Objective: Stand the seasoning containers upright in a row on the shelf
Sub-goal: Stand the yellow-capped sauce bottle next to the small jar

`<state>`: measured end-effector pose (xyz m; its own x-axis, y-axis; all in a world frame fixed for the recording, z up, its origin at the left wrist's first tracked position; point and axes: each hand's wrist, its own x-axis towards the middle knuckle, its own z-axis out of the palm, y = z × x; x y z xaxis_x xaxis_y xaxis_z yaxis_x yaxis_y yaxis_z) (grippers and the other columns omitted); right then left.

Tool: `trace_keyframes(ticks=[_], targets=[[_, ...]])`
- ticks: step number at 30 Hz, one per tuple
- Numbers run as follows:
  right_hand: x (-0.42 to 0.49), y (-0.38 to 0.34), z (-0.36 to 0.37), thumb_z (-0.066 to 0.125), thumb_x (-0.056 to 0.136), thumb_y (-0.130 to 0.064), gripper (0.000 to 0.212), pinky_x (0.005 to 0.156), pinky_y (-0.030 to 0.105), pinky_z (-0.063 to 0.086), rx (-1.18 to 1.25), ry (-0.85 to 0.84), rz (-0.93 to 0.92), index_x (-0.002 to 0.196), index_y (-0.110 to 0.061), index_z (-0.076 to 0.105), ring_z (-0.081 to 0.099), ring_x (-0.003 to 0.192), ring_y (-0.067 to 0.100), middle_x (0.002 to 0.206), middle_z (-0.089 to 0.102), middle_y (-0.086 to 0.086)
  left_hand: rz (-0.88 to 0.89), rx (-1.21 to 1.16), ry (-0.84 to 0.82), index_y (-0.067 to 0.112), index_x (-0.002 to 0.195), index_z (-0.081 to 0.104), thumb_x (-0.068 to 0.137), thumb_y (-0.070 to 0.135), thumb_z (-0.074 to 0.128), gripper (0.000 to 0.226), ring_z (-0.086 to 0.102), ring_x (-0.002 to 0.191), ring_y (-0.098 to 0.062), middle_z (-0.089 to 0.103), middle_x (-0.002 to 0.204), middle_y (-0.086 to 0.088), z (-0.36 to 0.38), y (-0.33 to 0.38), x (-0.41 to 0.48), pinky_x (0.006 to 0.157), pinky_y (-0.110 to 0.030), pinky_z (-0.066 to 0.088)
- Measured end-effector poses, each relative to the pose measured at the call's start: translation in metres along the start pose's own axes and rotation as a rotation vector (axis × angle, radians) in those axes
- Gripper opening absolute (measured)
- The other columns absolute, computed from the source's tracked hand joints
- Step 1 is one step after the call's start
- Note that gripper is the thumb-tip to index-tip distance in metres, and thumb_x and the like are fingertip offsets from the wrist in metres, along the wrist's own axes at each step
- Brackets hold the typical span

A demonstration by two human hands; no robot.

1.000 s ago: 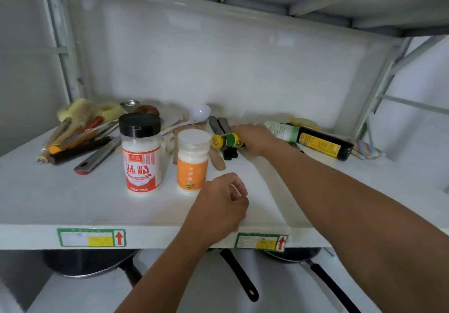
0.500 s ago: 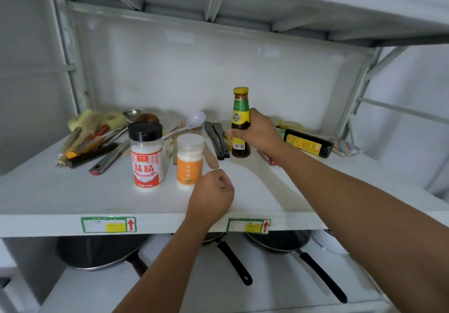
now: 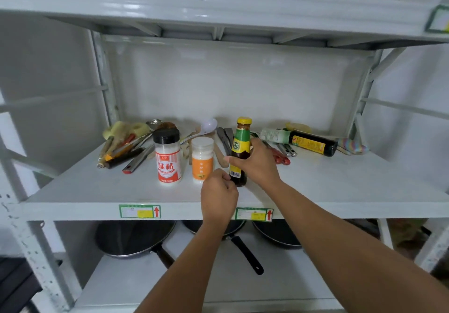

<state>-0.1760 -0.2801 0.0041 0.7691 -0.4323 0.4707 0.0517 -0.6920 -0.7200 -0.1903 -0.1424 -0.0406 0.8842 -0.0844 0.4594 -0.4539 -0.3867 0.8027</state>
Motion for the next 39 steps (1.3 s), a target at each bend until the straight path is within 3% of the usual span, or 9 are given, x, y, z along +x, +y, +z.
trace_keyframes(ticks=[5, 10, 12, 17, 20, 26, 31, 39], targets=[[-0.009, 0.001, 0.01, 0.086, 0.067, -0.063, 0.064, 0.074, 0.035, 0.056, -0.028, 0.042, -0.028, 0.114, -0.035, 0.054, 0.067, 0.088, 0.008, 0.096, 0.069, -0.016, 0.01, 0.025, -0.009, 0.013, 0.103, 0.071, 0.093, 0.009, 0.056, 0.019, 0.064, 0.076, -0.015, 0.071, 0.086, 0.0, 0.001, 0.001, 0.001, 0.068, -0.027, 0.051], [-0.027, 0.02, 0.017, 0.087, 0.072, -0.058, 0.056, 0.062, 0.021, 0.047, 0.115, 0.021, 0.044, 0.109, -0.027, 0.058, 0.064, 0.069, -0.004, 0.083, 0.067, -0.014, 0.001, 0.05, -0.017, 0.015, 0.113, 0.065, 0.095, 0.011, 0.058, 0.02, 0.063, 0.086, -0.014, 0.072, 0.101, 0.0, 0.004, -0.001, 0.005, 0.073, -0.025, 0.049], [-0.026, 0.027, 0.016, 0.092, 0.07, -0.051, 0.056, 0.062, 0.014, 0.048, 0.181, -0.023, 0.088, 0.108, -0.024, 0.061, 0.066, 0.07, -0.006, 0.085, 0.07, -0.013, 0.013, 0.063, -0.016, 0.016, 0.115, 0.063, 0.096, 0.012, 0.058, 0.02, 0.065, 0.087, -0.016, 0.072, 0.103, -0.001, 0.006, -0.002, 0.007, 0.074, -0.027, 0.051], [-0.013, 0.042, -0.003, 0.099, 0.066, -0.024, 0.071, 0.092, 0.029, 0.058, 0.169, -0.358, 0.144, 0.127, -0.016, 0.063, 0.075, 0.096, 0.005, 0.11, 0.078, -0.005, 0.014, 0.098, -0.059, 0.013, 0.116, 0.07, 0.096, 0.014, 0.06, 0.023, 0.069, 0.096, -0.021, 0.075, 0.107, -0.004, 0.007, -0.002, 0.007, 0.075, -0.026, 0.046], [-0.011, 0.052, -0.009, 0.096, 0.069, -0.012, 0.068, 0.105, 0.042, 0.056, 0.217, -0.381, 0.155, 0.129, -0.014, 0.065, 0.075, 0.105, 0.013, 0.116, 0.078, 0.0, 0.025, 0.113, -0.069, 0.014, 0.112, 0.072, 0.094, 0.01, 0.057, 0.023, 0.069, 0.093, -0.023, 0.076, 0.105, -0.005, 0.006, -0.002, 0.005, 0.076, -0.029, 0.05], [-0.019, 0.043, -0.002, 0.096, 0.069, -0.039, 0.057, 0.093, 0.031, 0.058, 0.175, -0.261, 0.112, 0.118, -0.023, 0.071, 0.074, 0.098, 0.006, 0.108, 0.078, -0.009, 0.031, 0.086, -0.076, 0.012, 0.11, 0.072, 0.094, 0.009, 0.056, 0.023, 0.064, 0.082, -0.02, 0.075, 0.099, -0.005, 0.003, 0.002, 0.004, 0.076, -0.035, 0.055], [-0.02, 0.039, 0.009, 0.095, 0.06, -0.053, 0.059, 0.086, 0.037, 0.061, 0.122, -0.205, 0.149, 0.107, -0.025, 0.072, 0.074, 0.085, 0.006, 0.094, 0.079, -0.01, 0.026, 0.088, -0.073, 0.014, 0.107, 0.071, 0.099, 0.015, 0.054, 0.019, 0.062, 0.078, -0.016, 0.074, 0.095, -0.004, 0.005, 0.0, 0.006, 0.075, -0.035, 0.057], [-0.019, 0.045, 0.012, 0.095, 0.062, -0.05, 0.055, 0.084, 0.033, 0.06, 0.112, -0.173, 0.127, 0.106, -0.029, 0.069, 0.074, 0.087, 0.005, 0.097, 0.078, -0.011, 0.017, 0.088, -0.06, 0.013, 0.115, 0.072, 0.1, 0.015, 0.056, 0.022, 0.055, 0.079, -0.01, 0.076, 0.105, -0.005, 0.006, -0.001, 0.005, 0.072, -0.024, 0.045]])
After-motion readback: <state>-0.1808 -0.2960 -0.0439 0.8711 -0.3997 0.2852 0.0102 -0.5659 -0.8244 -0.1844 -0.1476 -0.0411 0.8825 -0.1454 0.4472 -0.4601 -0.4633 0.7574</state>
